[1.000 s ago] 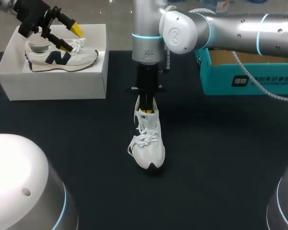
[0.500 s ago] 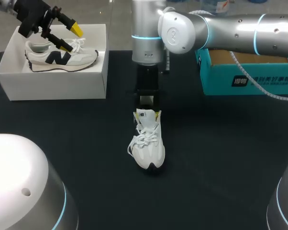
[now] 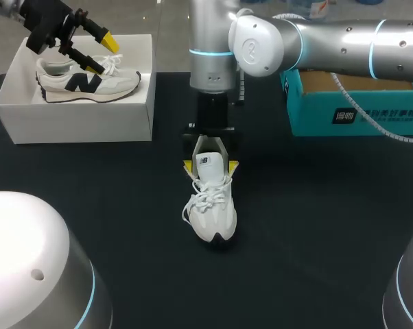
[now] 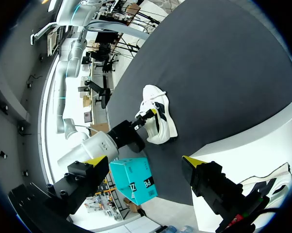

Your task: Take the shoe out of the shoebox, open the shoe tongue, remove and reinsert the insole, then place the shoe into the shoebox

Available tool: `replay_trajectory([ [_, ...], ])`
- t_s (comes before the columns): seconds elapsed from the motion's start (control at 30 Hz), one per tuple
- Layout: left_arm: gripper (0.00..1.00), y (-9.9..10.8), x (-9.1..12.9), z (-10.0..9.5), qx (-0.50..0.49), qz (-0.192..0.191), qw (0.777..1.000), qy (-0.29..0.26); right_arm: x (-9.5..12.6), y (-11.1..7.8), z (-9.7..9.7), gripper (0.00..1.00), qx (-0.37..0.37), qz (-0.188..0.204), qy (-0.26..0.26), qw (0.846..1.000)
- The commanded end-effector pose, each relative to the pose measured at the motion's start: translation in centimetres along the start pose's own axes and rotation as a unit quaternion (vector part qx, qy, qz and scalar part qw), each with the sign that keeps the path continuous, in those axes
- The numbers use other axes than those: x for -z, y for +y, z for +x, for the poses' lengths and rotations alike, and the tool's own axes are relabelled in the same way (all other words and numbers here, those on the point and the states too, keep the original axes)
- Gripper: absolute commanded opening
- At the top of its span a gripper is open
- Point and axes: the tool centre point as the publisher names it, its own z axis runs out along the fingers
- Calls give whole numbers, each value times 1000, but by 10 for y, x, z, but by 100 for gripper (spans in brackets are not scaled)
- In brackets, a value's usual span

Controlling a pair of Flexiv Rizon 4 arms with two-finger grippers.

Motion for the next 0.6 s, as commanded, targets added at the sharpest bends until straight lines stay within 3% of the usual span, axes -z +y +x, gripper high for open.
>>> replay_trajectory([
  [0.03,100,0,1,0,-1,1,1000,1,-1,-10,-3,100,-1,-5,2,1000],
  [0.33,100,0,1,0,-1,1,1000,1,8,-27,6,100,-3,-11,1,1000],
  [0.6,100,0,1,0,-1,1,1000,1,19,-57,12,100,-19,-31,20,999],
])
